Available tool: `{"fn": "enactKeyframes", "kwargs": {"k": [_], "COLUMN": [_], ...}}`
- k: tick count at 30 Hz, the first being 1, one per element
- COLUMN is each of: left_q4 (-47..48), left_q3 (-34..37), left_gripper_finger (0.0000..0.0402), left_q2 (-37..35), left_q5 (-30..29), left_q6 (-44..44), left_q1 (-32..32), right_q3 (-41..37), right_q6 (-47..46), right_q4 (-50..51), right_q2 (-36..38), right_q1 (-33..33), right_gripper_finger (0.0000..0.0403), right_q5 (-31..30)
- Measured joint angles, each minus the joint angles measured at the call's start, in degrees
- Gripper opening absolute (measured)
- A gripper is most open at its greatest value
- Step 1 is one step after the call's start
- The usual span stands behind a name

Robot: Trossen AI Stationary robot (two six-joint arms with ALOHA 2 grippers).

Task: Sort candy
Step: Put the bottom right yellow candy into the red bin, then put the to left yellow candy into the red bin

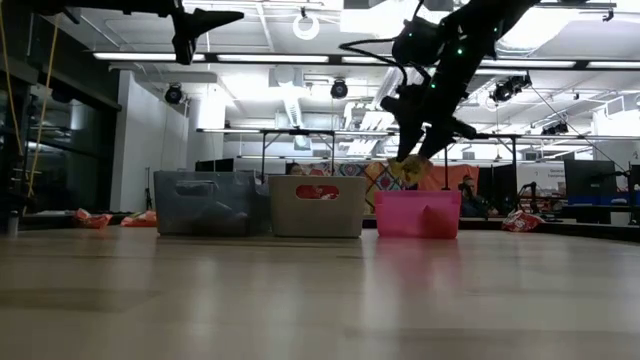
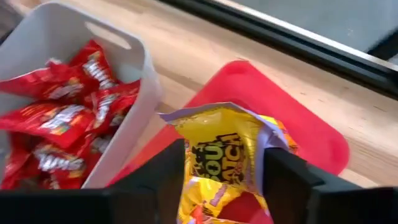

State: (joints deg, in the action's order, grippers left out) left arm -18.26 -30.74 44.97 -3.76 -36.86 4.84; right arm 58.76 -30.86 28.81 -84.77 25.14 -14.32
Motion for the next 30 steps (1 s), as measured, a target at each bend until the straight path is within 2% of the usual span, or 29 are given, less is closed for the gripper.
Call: {"fn": "enactKeyframes", "kwargs": {"k": [3,4,6,7,9,10,13,17,20,25,30], "left_q4": [-0.04,-0.04,-0.04,-0.04,-0.04,-0.04,-0.04,0.01,0.01,0.88,0.81], "left_q3": [0.00,0.00,0.00,0.00,0.00,0.00,0.00,0.00,0.00,0.00,0.00], "left_gripper_finger": [0.0213,0.0213,0.0213,0.0213,0.0213,0.0213,0.0213,0.0213,0.0213,0.0213,0.0213], "left_q2": [0.00,0.00,0.00,0.00,0.00,0.00,0.00,0.00,0.00,0.02,0.02], "left_q5": [1.95,2.11,2.24,2.24,2.24,2.24,2.26,2.27,2.28,3.14,2.60], "left_q6": [0.00,0.00,0.08,0.38,1.33,1.81,3.00,3.09,3.01,3.07,3.01], "left_q1": [-0.02,-0.02,-0.04,-0.04,-0.04,-0.04,-0.04,-0.04,-0.02,0.02,0.20], "right_q3": [0.96,1.62,2.32,2.34,2.48,2.74,3.02,3.21,3.10,3.10,3.13], "right_q6": [4.83,5.43,1.47,-0.49,2.08,2.50,-6.04,-7.12,-13.72,-12.59,-7.82], "right_q4": [1.84,4.12,6.06,5.51,5.22,6.30,7.70,6.89,7.40,-0.28,-8.93], "right_q2": [0.07,0.07,0.07,0.07,0.07,0.07,0.08,0.19,1.23,4.88,11.04], "right_q1": [-0.75,-0.95,-0.99,-0.97,-0.80,-0.79,-1.15,-0.77,-1.21,-3.02,-4.21], "right_gripper_finger": [0.0215,0.0219,0.0221,0.0222,0.0222,0.0222,0.0222,0.0222,0.0222,0.0222,0.0222], "right_q5": [4.23,3.94,2.46,3.73,10.04,11.31,7.17,12.63,7.78,8.82,4.42]}}
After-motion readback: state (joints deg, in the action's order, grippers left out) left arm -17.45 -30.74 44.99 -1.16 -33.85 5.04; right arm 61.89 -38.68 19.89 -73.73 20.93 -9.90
